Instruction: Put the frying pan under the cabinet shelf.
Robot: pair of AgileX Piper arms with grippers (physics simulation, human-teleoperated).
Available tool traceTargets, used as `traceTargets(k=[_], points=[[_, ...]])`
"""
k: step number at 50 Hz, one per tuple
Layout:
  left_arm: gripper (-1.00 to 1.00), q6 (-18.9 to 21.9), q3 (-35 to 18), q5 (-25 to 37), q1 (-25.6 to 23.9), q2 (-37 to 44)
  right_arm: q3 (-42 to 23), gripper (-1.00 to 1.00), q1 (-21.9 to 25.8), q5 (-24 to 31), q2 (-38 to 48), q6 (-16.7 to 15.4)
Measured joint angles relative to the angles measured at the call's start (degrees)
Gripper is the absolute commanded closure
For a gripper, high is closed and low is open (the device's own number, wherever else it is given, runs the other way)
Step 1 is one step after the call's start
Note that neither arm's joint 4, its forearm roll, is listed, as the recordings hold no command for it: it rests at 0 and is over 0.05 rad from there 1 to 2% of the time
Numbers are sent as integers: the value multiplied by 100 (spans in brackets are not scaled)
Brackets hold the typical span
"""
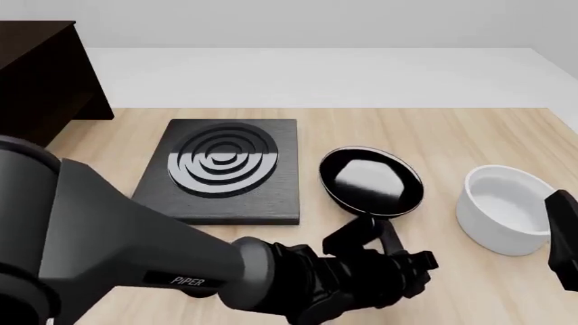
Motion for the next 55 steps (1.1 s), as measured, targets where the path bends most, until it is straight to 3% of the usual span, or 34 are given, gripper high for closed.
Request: traceTargets(k=[31, 55], points=[[100, 646, -76, 521, 333, -1059, 1, -100, 39, 66, 0, -115], [100, 882, 223, 745, 537, -2186, 17, -100, 108, 148, 1, -271]])
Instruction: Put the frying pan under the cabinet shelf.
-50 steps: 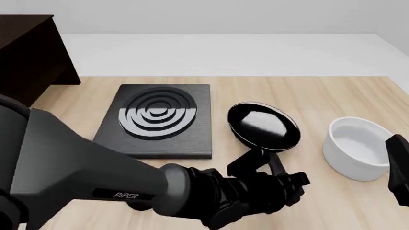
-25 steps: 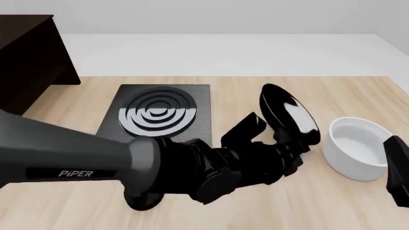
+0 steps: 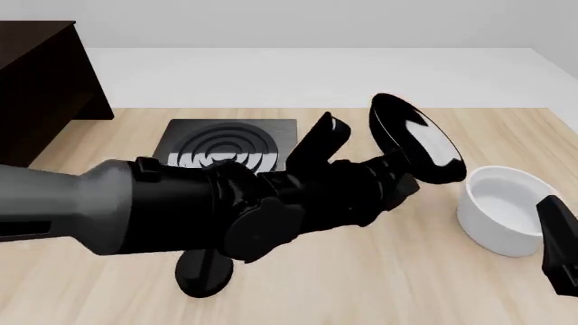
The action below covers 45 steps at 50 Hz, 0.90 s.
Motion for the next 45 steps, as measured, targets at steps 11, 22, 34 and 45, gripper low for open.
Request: traceTargets(k=[11, 22, 34, 45], points=[[100, 32, 315, -92, 133, -699, -3, -100, 18, 36, 0, -77], [100, 13, 738, -335, 397, -1335, 4, -100, 62, 73, 1, -136], [100, -189, 1345, -860, 770, -1828, 11, -100, 112, 116, 5, -203], [100, -436, 1860, -1361, 1109, -2100, 17, -100, 149, 153, 18, -285]])
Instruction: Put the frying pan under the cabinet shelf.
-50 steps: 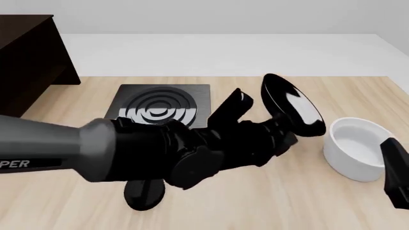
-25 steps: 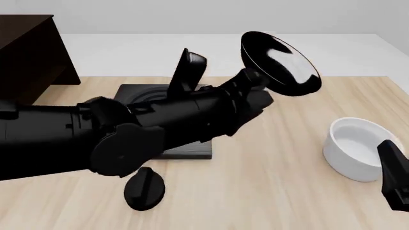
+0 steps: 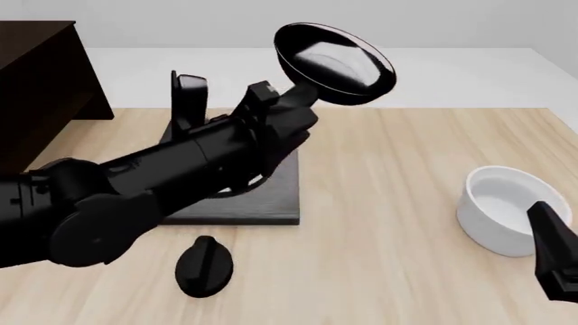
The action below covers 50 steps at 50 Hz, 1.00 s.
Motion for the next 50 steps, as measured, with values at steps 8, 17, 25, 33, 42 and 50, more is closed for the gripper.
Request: traceTargets(k=[8, 17, 25, 33, 42, 50], points=[[100, -199, 330, -413, 297, -101, 2, -100, 50, 17, 43, -74], [100, -352, 669, -824, 702, -157, 1, -100, 117, -8, 133, -159], [100, -429, 939, -1068, 1107, -267, -1, -100, 147, -9, 166, -189], [100, -547, 1221, -1377, 1457, -261, 5, -100, 164, -11, 178, -199], [100, -727, 1567, -1812, 1713, -172, 10, -100, 184, -23, 204, -210], [100, -863, 1833, -2141, 1876, -111, 16, -100, 200, -45, 233, -223]])
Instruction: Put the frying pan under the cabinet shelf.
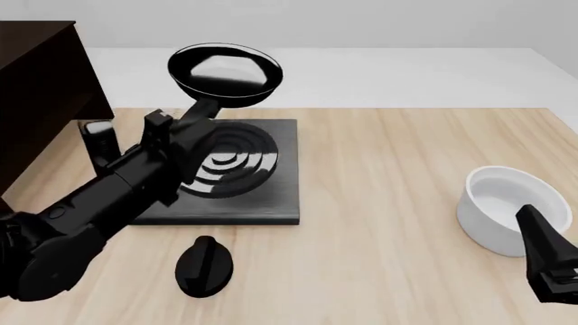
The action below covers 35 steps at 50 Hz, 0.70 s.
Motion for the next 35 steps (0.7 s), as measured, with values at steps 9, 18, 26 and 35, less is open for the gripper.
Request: traceTargets(k=[9, 18, 26, 35], points=[[100, -145, 292, -366, 267, 62, 5, -100, 9, -7, 10, -15], [100, -212, 510, -543, 577, -58, 2, -100, 21, -3, 16, -43], [100, -259, 662, -682, 798, -106, 7, -100, 29, -14, 33, -65], [100, -276, 811, -762, 922, -191, 6, -100, 36, -39, 68, -80]])
